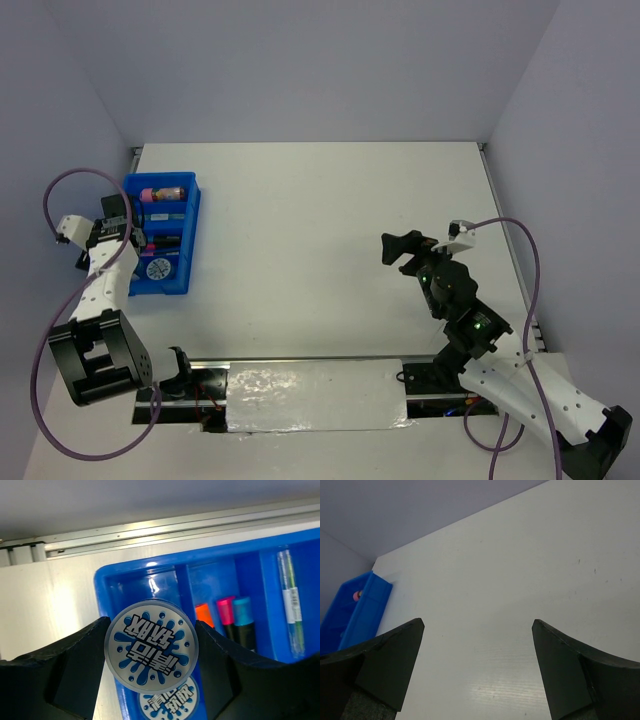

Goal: Sort the stationery into containers
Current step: Place the stationery in the storage box.

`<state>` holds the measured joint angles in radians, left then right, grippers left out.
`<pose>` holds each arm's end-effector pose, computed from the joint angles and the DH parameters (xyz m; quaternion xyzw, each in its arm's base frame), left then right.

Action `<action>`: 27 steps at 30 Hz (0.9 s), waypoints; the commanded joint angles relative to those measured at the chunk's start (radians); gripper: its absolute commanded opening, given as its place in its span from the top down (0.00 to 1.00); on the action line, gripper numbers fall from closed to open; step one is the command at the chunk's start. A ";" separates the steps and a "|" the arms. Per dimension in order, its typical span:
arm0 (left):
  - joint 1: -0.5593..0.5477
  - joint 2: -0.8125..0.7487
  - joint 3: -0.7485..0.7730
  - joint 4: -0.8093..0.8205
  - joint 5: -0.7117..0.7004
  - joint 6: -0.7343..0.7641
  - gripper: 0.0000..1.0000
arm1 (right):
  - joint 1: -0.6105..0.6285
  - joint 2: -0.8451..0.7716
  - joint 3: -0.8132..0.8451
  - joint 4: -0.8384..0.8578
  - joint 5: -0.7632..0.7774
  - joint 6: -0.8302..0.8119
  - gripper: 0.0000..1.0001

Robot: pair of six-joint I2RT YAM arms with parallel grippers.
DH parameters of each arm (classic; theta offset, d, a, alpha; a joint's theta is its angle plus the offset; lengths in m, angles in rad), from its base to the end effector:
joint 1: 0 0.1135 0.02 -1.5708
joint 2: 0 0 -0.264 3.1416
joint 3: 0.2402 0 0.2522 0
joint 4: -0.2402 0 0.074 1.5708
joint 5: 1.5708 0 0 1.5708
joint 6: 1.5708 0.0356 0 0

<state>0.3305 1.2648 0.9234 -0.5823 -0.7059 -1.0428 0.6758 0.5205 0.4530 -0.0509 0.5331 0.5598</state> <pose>0.2312 0.1037 0.2591 -0.6490 0.6184 0.2031 0.3939 0.1232 0.0755 0.2758 0.1328 0.7302 0.2105 0.6363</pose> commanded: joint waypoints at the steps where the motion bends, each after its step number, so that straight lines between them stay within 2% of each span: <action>1: 0.005 -0.016 0.037 -0.031 -0.073 -0.056 0.94 | -0.002 0.009 0.000 0.046 -0.008 -0.011 0.04; 4: 0.005 -0.024 0.032 -0.031 -0.076 -0.057 0.85 | -0.002 0.007 0.001 0.048 -0.010 -0.011 0.03; 5: 0.005 -0.024 0.032 -0.034 -0.079 -0.057 0.78 | -0.004 0.006 -0.002 0.048 -0.010 -0.011 0.03; 8: 0.005 -0.024 0.031 -0.022 -0.073 -0.053 0.64 | -0.004 0.006 -0.002 0.046 -0.015 -0.012 0.04; 9: 0.005 -0.022 0.031 -0.019 -0.070 -0.046 0.48 | -0.002 0.006 0.001 0.046 -0.016 -0.012 0.04; 11: 0.005 -0.019 0.032 -0.007 -0.055 -0.039 0.30 | -0.002 0.006 0.001 0.046 -0.016 -0.014 0.03; 12: 0.005 -0.016 0.035 -0.008 -0.052 -0.040 0.16 | -0.004 0.006 0.003 0.046 -0.016 -0.014 0.03; 14: 0.005 -0.004 0.057 -0.027 -0.037 -0.040 0.01 | -0.002 0.004 0.001 0.046 -0.016 -0.017 0.03; 17: 0.005 0.008 0.092 -0.056 -0.017 -0.034 0.01 | -0.002 0.006 0.003 0.046 -0.016 -0.018 0.03; 21: 0.001 -0.048 0.095 -0.044 0.045 0.006 0.01 | -0.004 0.010 0.009 0.048 -0.027 -0.028 0.03; 23: -0.027 -0.076 0.095 -0.002 0.120 0.085 0.01 | -0.002 0.027 0.038 0.040 -0.044 -0.044 0.03; 25: -0.100 -0.117 0.104 0.053 0.190 0.179 0.01 | -0.002 0.061 0.068 0.022 -0.064 -0.049 0.03; 26: -0.125 -0.126 0.107 0.085 0.282 0.275 0.01 | -0.004 0.071 0.102 -0.012 -0.064 -0.044 0.02; 27: -0.161 -0.137 0.127 0.090 0.337 0.308 0.01 | -0.002 0.084 0.119 -0.029 -0.064 -0.043 0.02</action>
<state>0.2436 1.1793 0.9901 -0.5854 -0.5606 -0.9276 0.6758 0.5739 0.4820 -0.0669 0.4900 0.5369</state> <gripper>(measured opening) 0.993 0.980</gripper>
